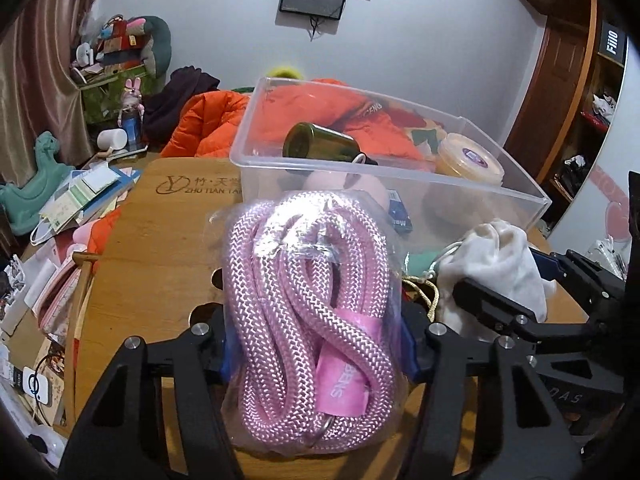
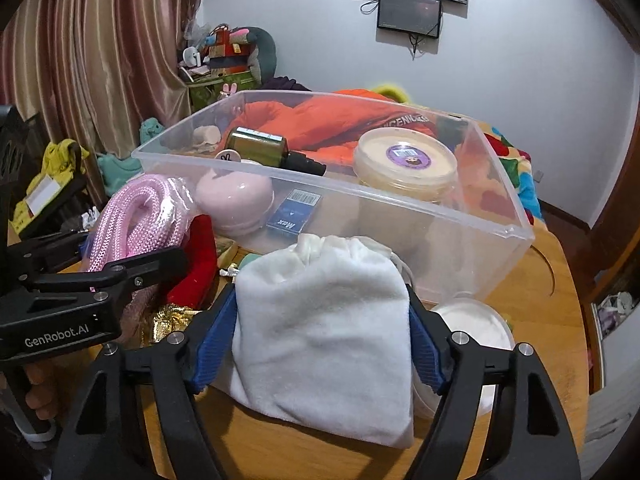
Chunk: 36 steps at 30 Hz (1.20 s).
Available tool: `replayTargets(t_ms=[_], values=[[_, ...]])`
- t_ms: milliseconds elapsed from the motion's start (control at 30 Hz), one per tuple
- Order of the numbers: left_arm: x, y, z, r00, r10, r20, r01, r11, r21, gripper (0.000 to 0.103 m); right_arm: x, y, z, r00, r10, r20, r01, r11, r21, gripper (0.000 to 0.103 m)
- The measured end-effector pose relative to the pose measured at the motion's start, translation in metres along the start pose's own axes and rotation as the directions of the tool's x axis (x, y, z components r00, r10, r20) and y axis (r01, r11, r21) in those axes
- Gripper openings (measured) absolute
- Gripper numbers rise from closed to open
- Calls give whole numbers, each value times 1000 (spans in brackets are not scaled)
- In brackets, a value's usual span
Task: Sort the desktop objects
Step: 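Grasp the white cloth bag with the right tool, then lift and carry the pink rope bag and white cloth bag toward the clear box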
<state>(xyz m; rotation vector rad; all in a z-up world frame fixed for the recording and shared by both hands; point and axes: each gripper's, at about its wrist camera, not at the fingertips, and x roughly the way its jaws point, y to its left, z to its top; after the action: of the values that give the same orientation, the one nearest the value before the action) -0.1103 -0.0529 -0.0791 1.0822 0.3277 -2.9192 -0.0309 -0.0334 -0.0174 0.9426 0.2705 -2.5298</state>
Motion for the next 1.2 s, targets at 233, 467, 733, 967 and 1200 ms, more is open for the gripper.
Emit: replayTargets(t_ms=[233, 467, 733, 967, 1200], values=[[-5, 4, 1, 1000, 2, 19, -1, 1000, -21, 59, -19, -4, -3, 999, 0, 42, -1, 999, 39, 73], [-12, 1, -2, 1000, 13, 28, -13, 1000, -19, 58, -44, -12, -5, 995, -1, 97, -6, 997, 75, 73], [-30, -1, -4, 998, 7, 56, -6, 1000, -26, 58, -76, -26, -3, 987, -16, 160, -2, 994, 112, 73], [-50, -1, 4, 995, -5, 99, 7, 1000, -26, 55, -93, -43, -2, 981, -34, 192, 3, 987, 159, 73], [-59, 2, 6, 993, -11, 120, 16, 999, -40, 55, -103, -50, -3, 978, -19, 210, -21, 982, 186, 73]])
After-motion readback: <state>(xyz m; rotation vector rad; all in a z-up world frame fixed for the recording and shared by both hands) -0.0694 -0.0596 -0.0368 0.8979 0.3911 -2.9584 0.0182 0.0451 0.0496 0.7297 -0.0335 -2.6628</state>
